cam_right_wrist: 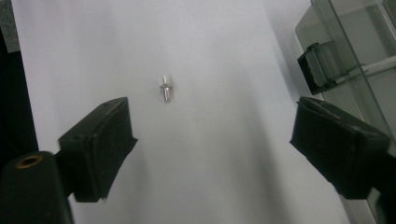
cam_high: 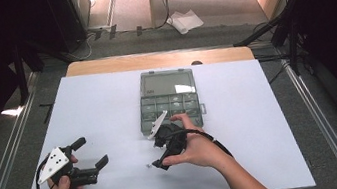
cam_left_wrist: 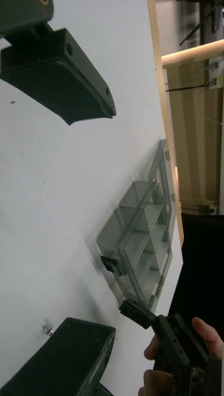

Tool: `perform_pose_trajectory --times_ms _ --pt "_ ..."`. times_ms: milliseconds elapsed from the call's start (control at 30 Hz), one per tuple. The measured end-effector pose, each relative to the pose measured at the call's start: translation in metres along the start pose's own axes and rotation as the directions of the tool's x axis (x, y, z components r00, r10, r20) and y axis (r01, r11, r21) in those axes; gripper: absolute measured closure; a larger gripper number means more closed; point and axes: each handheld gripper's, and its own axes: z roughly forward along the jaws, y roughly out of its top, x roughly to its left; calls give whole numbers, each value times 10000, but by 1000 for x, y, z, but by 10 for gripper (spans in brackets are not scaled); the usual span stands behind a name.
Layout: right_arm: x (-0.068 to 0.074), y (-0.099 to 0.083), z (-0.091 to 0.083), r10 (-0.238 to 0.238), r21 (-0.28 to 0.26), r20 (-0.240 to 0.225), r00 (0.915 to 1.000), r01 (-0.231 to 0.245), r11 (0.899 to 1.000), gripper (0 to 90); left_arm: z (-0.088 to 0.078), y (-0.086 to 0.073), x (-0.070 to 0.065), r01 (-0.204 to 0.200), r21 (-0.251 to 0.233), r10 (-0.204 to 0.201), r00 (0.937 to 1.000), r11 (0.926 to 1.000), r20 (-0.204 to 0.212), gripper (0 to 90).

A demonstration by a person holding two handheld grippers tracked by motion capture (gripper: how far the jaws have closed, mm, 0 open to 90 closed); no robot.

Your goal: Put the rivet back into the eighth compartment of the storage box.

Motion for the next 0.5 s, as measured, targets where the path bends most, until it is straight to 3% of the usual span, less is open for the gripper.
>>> perform_pose_trajectory --times_ms 500 --pt "11 8 14 -464 244 -357 9983 473 9986 369 0 0 0 -9 17 9 10000 10000 18 0"
